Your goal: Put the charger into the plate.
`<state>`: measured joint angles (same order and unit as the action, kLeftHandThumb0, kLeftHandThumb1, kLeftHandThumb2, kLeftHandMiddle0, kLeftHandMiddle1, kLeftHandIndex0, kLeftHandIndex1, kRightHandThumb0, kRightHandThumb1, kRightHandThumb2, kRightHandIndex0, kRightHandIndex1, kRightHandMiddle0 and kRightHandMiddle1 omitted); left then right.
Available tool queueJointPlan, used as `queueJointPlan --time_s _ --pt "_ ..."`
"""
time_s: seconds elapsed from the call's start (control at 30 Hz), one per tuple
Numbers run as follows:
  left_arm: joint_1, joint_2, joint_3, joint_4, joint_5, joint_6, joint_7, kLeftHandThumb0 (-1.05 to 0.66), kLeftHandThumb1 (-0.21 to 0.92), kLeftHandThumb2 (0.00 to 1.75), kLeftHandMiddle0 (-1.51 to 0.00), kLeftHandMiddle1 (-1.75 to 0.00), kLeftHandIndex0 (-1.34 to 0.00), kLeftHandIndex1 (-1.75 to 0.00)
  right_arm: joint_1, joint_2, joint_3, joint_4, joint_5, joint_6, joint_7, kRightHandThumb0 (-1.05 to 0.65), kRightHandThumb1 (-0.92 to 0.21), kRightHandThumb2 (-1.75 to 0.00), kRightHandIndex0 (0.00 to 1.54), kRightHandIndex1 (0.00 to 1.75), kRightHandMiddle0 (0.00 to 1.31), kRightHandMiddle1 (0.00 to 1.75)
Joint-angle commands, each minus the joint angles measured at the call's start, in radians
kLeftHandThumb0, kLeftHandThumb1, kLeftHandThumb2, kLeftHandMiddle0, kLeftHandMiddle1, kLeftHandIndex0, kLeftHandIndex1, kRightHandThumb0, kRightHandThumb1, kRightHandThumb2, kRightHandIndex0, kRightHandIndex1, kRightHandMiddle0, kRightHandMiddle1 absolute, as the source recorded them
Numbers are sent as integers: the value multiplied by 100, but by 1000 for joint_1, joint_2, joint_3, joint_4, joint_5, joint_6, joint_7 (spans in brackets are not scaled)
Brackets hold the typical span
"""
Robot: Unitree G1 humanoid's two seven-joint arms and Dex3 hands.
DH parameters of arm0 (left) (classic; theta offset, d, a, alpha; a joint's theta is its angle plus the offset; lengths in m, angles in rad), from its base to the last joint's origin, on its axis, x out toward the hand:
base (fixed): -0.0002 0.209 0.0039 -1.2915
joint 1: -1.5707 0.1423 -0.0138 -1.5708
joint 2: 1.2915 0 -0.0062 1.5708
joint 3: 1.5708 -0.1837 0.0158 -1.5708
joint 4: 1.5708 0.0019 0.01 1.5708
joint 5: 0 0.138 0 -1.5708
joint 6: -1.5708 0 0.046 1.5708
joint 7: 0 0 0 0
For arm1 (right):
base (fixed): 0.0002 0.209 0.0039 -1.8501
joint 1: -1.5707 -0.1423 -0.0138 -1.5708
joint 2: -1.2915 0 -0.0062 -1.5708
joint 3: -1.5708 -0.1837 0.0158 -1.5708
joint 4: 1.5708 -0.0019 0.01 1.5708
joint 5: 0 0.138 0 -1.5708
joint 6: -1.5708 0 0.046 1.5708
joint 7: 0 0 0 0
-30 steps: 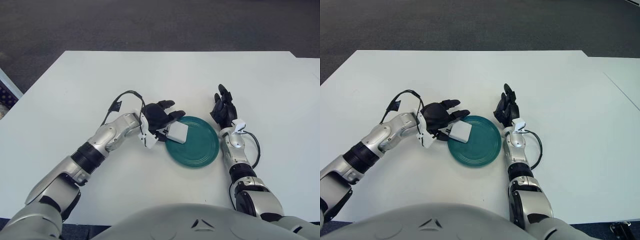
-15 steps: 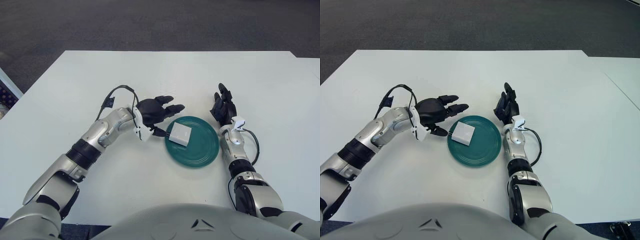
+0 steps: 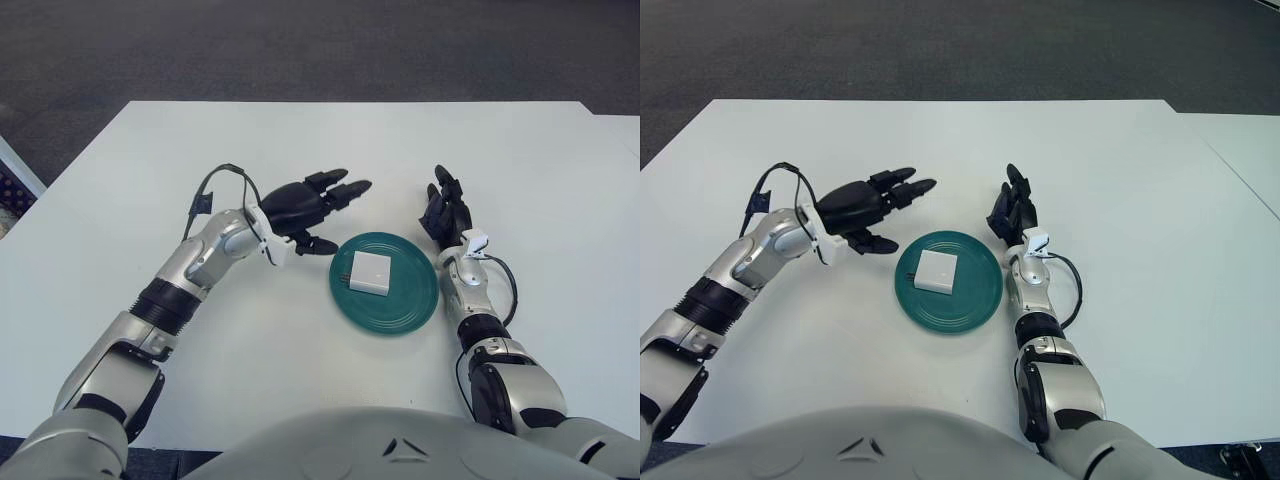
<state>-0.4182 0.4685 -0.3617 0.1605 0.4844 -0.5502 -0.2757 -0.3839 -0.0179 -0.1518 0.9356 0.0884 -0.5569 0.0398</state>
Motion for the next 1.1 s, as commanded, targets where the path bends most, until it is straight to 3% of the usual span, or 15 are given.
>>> queueJointPlan --time_s 0.0,0.07,0.27,0.4,0.53,0.63,0.77,0.93,1.07 --pt "16 -28 29 27 -74 -11 3 -105 92 66 0 0 0 0 73 25 3 101 -6 89 -12 -72 -92 -96 14 0 0 37" --pt "13 -53 51 67 -132 -14 9 -105 92 68 0 0 0 0 71 30 5 105 -8 89 -15 -72 -92 -95 13 0 0 36" --pt "5 -171 187 371 -422 -138 3 -105 92 78 0 0 0 0 71 43 7 107 -5 74 -21 -74 -92 -95 13 0 0 34" --pt "51 -305 276 434 -605 -123 7 -105 92 89 -1 0 -3 -2 71 51 3 106 1 59 -18 -73 -92 -96 13 0 0 33" --pt "151 -427 343 483 -734 -120 6 -105 92 94 -4 -2 -11 -6 76 53 1 98 3 42 -16 -72 -92 -96 14 0 0 34" --pt "182 -479 375 498 -783 -98 -7 -105 92 95 -4 -1 -14 -8 79 52 0 92 3 32 -15 -72 -92 -96 14 1 0 35" --pt "185 -561 498 598 -972 -5 -106 -105 92 95 -2 0 -12 -8 83 41 -5 80 -2 -10 -20 -73 -92 -95 15 1 0 38" --pt "211 -619 553 548 -1023 76 -93 -105 92 96 0 0 -6 -6 82 31 -7 83 -5 -35 -24 -74 -92 -94 15 1 0 41" --pt "246 -662 562 490 -1021 89 -60 -105 92 98 0 0 -4 -6 80 22 -7 88 -6 -54 -18 -75 -92 -94 16 1 0 42"
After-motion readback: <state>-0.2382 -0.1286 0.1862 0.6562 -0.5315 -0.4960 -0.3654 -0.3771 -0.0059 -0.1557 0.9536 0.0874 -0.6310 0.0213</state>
